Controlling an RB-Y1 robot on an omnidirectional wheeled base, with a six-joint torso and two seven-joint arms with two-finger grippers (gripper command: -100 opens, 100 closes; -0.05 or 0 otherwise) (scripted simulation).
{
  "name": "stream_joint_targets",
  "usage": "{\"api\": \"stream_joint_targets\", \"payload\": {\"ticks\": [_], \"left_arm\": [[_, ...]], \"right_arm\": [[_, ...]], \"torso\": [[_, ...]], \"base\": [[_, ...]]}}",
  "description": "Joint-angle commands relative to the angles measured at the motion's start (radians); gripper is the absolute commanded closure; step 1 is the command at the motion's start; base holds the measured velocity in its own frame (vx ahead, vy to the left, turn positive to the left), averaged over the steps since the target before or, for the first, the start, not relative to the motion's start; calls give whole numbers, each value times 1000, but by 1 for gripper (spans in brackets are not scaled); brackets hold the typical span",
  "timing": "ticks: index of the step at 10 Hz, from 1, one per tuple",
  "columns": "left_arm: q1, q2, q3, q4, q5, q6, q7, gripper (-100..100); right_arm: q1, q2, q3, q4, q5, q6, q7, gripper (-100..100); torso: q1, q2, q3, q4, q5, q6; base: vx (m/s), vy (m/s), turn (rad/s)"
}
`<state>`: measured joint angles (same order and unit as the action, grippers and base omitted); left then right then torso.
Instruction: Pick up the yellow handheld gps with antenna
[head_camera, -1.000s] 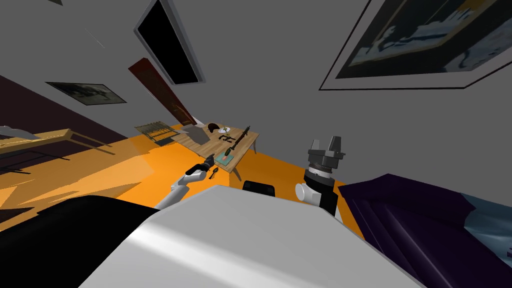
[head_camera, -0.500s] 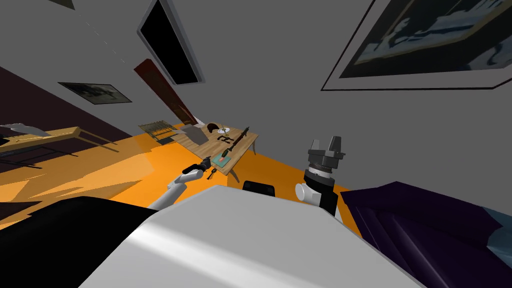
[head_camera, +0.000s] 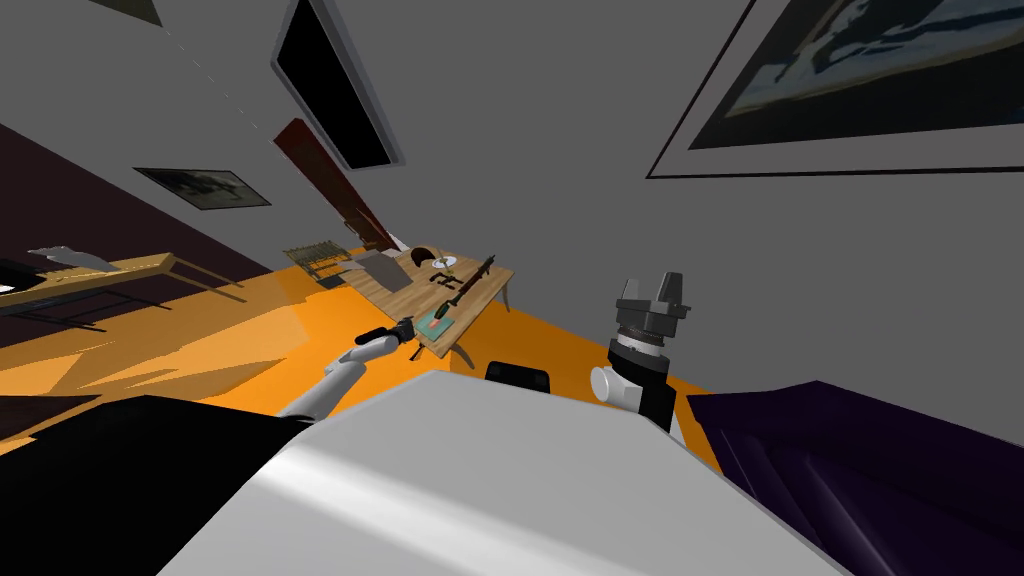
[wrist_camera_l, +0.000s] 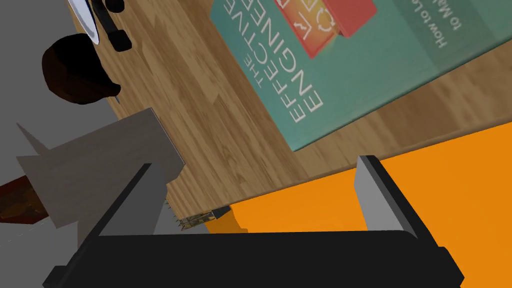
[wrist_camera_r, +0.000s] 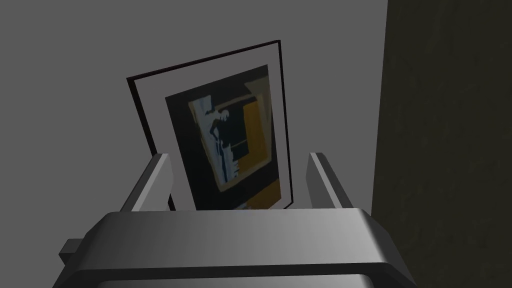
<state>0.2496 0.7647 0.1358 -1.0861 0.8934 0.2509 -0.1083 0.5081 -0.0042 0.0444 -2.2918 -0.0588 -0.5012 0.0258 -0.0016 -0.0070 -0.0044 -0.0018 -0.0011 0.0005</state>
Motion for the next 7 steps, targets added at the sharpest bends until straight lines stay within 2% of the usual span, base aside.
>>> {"api": "stream_joint_targets", "payload": {"ticks": [1, 2, 3, 4, 5, 6, 7], "left_arm": [[-23, 15, 16, 50, 34, 44, 12, -100], [-23, 15, 16, 77, 34, 44, 12, -100], [-53, 34, 21, 108, 80, 81, 19, -100], [-53, 34, 21, 137, 80, 81, 19, -100], [-82, 52, 27, 171, 123, 116, 27, -100], [-82, 52, 27, 209, 124, 116, 27, -100], [-112, 68, 32, 241, 153, 150, 35, -100]], "right_arm": [[0, 0, 0, 0, 0, 0, 0, 0], [0, 0, 0, 0, 0, 0, 0, 0], [0, 0, 0, 0, 0, 0, 0, 0], [0, 0, 0, 0, 0, 0, 0, 0], [0, 0, 0, 0, 0, 0, 0, 0], [0, 0, 0, 0, 0, 0, 0, 0], [0, 0, 0, 0, 0, 0, 0, 0]], "torso": [[0, 0, 0, 0, 0, 0], [-1, -1, 0, 0, 0, 0], [-1, -2, -1, 0, 0, 0], [-4, -5, -2, -1, -1, 0], [-2, -5, -3, -1, -1, 0], [-3, -5, -3, -1, 0, 0], [-1, -4, -2, -1, 0, 0]], "base": [[86, -79, 55], [104, -81, 54], [142, -121, 56], [139, -88, 43], [143, -99, 69], [116, -82, 33], [134, -75, 53]]}}
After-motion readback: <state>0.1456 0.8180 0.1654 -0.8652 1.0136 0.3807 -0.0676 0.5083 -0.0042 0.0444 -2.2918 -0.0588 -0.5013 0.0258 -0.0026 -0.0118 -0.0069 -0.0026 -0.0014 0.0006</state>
